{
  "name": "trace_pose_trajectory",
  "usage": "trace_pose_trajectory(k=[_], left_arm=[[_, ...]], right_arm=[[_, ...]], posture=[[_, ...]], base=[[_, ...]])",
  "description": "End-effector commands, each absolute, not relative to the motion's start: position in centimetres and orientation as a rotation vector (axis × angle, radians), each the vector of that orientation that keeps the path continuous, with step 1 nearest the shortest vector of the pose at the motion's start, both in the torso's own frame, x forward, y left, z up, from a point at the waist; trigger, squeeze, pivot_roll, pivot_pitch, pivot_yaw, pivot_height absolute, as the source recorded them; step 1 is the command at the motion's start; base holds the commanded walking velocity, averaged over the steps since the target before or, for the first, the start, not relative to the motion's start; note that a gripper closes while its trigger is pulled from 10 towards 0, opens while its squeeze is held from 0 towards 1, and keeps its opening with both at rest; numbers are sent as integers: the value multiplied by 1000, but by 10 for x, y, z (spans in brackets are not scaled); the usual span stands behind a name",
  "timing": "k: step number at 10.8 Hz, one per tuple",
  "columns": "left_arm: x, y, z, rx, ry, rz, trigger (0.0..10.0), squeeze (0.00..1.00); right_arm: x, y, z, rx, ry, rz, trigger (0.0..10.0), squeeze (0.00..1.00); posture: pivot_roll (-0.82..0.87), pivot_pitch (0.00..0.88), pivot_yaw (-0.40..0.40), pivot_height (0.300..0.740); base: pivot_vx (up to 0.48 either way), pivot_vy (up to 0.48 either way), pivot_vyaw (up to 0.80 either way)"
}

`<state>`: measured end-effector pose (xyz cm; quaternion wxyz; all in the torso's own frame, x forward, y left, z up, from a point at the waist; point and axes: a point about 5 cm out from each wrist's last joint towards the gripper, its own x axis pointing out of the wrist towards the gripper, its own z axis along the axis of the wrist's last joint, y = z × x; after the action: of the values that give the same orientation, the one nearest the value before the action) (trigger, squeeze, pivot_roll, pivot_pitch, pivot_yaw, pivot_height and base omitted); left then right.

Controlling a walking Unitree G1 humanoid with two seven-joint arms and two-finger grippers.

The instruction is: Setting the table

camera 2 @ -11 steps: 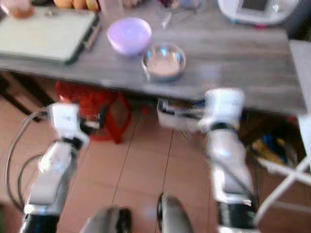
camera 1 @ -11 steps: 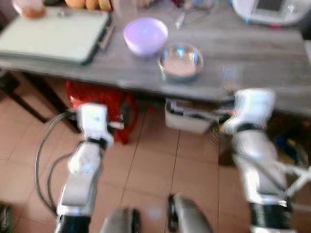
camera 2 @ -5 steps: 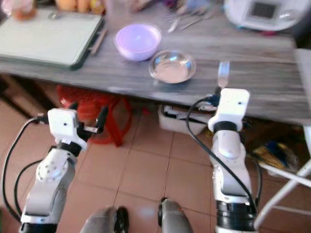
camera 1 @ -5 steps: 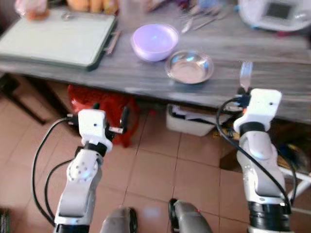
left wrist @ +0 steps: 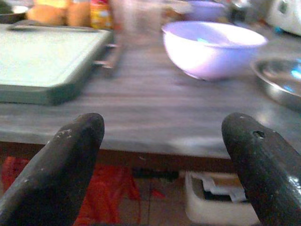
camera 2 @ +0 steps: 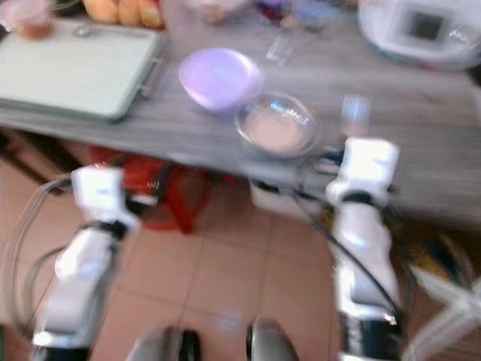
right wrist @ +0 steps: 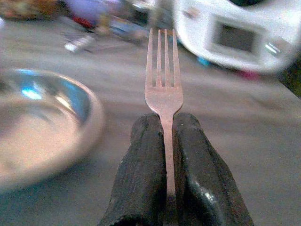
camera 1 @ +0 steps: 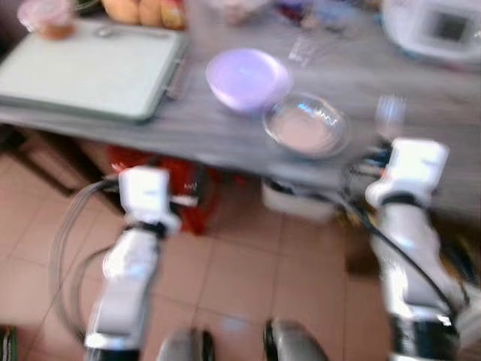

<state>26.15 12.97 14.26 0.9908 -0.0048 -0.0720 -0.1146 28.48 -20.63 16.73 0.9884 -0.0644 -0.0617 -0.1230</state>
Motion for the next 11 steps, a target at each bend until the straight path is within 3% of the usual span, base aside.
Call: trace_pose_trajectory(k=[1, 7, 11], left_arm=[[258, 141, 141, 7, -134, -195, 10000, 0], [244, 147, 142, -14, -136, -161, 10000, 0], [240, 147, 140, -22, -105, -184, 10000, 0]], right_arm=[[287, -195, 171, -116, -146, -212, 10000, 0], [285, -199, 167, -137, -142, -246, 10000, 0], [277, -218, 165, -154, -122, -346, 10000, 0]], posture=[[-38, 222, 3, 740], [-18, 234, 7, 740], [-23, 236, 10, 740]], base=[[480, 0, 0], [61, 0, 0], [0, 0, -731]])
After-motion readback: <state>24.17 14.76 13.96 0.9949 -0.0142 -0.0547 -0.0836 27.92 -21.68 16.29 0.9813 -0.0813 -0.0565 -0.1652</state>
